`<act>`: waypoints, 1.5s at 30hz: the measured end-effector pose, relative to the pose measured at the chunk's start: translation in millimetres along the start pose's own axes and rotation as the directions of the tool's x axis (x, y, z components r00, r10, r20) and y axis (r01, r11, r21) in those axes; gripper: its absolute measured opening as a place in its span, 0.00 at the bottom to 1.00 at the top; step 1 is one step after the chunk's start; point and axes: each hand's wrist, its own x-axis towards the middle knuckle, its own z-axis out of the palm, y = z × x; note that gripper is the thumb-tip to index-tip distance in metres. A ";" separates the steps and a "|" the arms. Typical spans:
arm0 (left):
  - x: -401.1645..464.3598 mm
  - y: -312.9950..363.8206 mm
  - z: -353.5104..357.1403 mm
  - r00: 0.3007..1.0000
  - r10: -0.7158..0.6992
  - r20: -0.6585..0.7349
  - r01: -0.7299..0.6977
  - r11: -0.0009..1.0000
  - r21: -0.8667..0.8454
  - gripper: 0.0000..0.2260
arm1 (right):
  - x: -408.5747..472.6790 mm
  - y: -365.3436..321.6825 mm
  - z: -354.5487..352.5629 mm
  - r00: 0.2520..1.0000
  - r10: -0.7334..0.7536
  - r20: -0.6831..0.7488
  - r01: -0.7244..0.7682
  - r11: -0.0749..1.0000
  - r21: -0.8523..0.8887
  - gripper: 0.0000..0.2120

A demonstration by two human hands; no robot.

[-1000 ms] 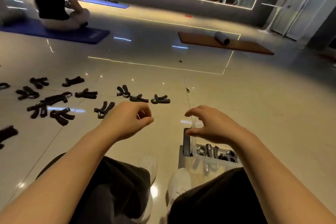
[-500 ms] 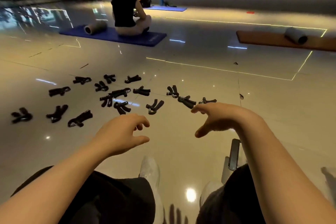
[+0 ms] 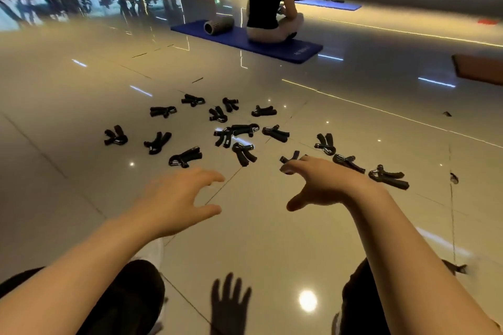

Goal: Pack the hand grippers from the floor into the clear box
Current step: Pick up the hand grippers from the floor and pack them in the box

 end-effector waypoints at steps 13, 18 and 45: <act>48.6 -116.9 -46.7 0.982 -0.114 -0.148 0.113 0.993 -0.016 0.24 | 113.7 -57.5 -2.7 0.983 -0.084 -0.161 0.118 0.969 0.218 0.32; 97.4 -125.1 -49.4 0.978 -0.081 -0.190 0.058 0.990 -0.125 0.23 | 125.1 -41.7 -90.2 0.993 -0.060 -0.103 0.067 0.996 0.066 0.30; 507.3 -135.7 223.4 0.904 0.205 0.377 -0.241 0.969 0.051 0.29 | 413.3 223.4 107.3 0.930 0.336 0.150 -0.367 0.871 0.326 0.37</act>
